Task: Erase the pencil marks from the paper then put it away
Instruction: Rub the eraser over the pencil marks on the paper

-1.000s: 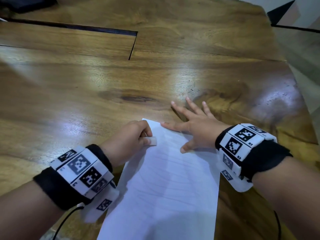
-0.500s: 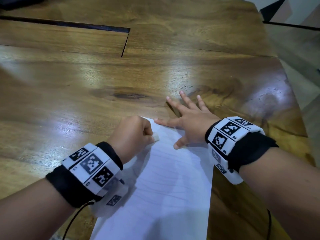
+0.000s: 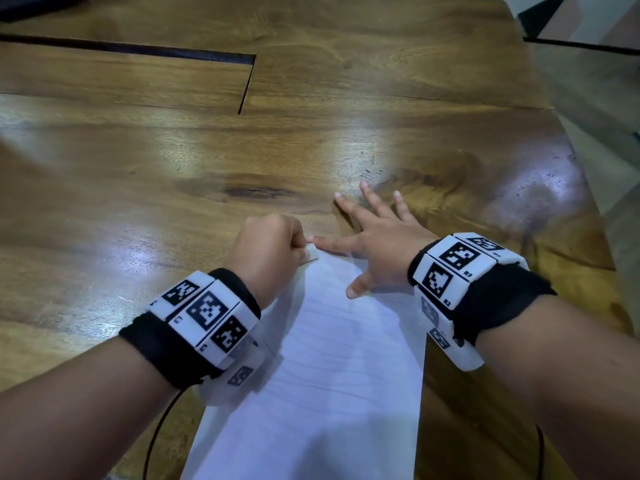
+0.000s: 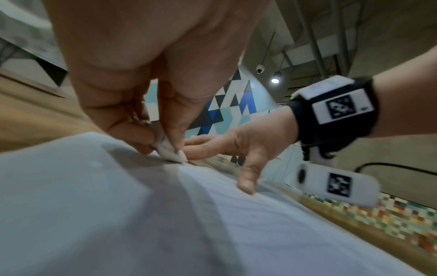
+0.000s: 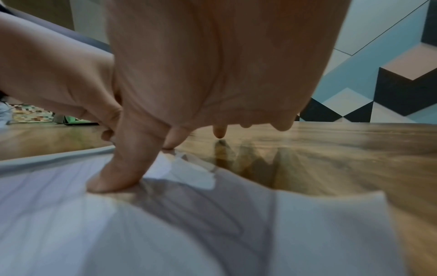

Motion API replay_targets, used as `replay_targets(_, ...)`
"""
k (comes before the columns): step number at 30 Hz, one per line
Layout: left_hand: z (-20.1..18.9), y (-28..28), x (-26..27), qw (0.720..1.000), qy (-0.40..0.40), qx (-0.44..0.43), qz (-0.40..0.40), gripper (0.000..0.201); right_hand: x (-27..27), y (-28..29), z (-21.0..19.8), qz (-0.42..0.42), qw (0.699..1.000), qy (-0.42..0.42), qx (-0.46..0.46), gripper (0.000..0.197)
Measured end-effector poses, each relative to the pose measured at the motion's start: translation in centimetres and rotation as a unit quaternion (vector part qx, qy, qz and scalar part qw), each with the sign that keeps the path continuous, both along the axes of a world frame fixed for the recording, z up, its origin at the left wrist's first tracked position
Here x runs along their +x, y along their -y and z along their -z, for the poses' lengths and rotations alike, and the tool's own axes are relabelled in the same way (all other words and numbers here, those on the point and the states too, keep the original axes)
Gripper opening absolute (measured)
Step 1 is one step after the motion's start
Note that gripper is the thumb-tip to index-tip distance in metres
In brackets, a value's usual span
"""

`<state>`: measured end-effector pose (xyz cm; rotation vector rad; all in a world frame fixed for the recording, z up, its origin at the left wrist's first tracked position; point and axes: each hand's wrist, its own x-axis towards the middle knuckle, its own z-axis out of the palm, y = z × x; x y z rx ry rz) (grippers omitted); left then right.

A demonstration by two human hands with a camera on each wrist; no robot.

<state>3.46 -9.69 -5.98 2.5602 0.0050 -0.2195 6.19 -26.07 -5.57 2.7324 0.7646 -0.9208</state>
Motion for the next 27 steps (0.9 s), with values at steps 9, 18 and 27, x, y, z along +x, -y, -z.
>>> replay_targets(9, -0.4, -0.3, -0.4, 0.995, -0.026, -0.001, 0.092, 0.011, 0.0, -0.2, -0.1, 0.003, 1.000, -0.004, -0.011, 0.086)
replay_targets(18, -0.4, -2.8, -2.6, 0.966, -0.064, 0.050, 0.245, 0.012, 0.0, -0.1, 0.0, -0.001, 1.000, -0.005, -0.017, 0.087)
replay_targets(27, 0.3, -2.0, -1.6, 0.978, 0.016, 0.020, 0.207, 0.021, -0.1, -0.2, -0.4, 0.009, 1.000, -0.014, -0.020, 0.086)
